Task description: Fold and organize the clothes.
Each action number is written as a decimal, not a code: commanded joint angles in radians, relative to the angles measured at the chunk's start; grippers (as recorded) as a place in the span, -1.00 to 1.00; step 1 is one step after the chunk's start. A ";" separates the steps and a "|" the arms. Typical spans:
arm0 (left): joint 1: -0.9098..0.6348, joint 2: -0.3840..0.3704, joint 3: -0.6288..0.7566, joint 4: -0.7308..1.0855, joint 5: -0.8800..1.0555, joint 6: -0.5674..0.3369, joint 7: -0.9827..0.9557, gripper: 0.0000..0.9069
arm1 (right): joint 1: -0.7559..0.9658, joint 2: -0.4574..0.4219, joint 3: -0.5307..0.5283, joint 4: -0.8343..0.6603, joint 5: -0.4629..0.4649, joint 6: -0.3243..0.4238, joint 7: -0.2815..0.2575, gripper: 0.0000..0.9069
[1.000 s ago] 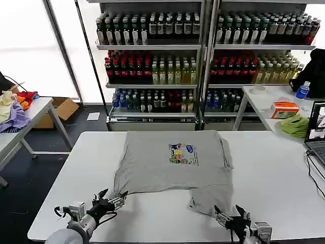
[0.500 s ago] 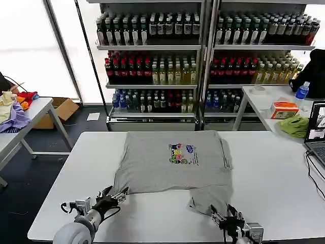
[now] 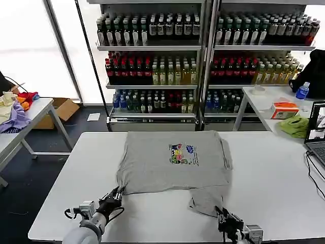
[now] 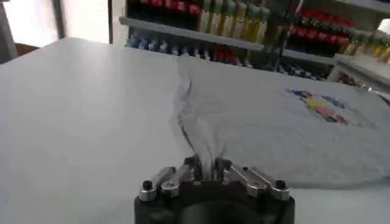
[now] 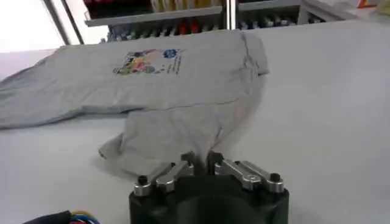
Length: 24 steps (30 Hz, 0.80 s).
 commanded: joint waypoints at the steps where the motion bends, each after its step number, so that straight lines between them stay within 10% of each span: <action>1: -0.004 -0.040 -0.010 0.000 -0.010 -0.030 -0.043 -0.98 | -0.008 0.000 0.001 0.003 0.003 0.052 -0.057 -1.00; 24: 0.278 -0.014 -0.125 -0.344 0.018 0.023 -0.062 -0.98 | -0.382 -0.043 0.153 0.212 0.086 0.172 -0.141 -1.00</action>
